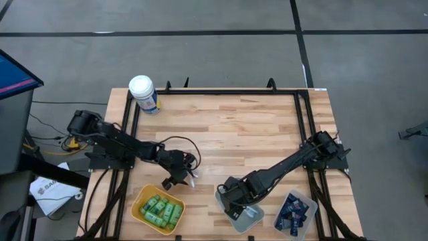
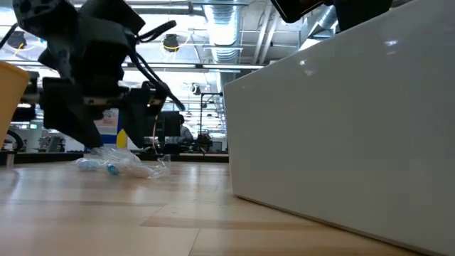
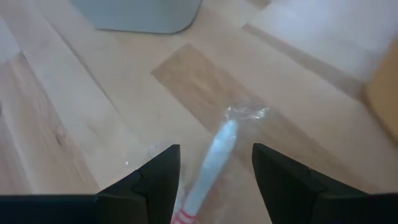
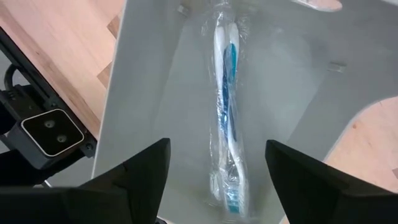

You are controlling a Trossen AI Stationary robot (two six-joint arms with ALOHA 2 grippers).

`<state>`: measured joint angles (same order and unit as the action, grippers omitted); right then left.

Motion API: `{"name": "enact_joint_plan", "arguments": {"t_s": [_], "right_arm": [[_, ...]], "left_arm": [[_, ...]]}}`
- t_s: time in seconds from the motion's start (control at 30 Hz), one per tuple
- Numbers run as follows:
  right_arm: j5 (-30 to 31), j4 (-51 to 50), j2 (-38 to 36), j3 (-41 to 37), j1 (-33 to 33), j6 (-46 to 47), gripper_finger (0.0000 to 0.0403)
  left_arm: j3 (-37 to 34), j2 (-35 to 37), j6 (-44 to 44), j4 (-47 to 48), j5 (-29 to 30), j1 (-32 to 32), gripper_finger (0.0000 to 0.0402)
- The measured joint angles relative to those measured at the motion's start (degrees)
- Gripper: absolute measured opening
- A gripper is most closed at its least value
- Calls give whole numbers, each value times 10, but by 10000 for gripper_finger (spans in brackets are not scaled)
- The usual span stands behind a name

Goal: Pick & Place Travel size toiletries
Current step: Put the red toothbrush into the gray bin

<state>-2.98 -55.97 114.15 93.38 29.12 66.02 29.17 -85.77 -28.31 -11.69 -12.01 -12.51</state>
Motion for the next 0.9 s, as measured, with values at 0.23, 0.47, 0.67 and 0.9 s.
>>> {"name": "enact_joint_plan", "arguments": {"t_s": [0.23,0.47,0.67,0.9], "right_arm": [[0,8,0,0,0,0,255],[0,12,0,0,0,5,255],[0,12,0,0,0,9,255],[0,13,0,0,0,15,255]], "left_arm": [[0,-52,0,-13,15,-1,194],[1,-58,3,-18,44,-8,176],[1,-57,3,-14,46,-8,107],[0,-52,44,-11,59,-7,31]]}}
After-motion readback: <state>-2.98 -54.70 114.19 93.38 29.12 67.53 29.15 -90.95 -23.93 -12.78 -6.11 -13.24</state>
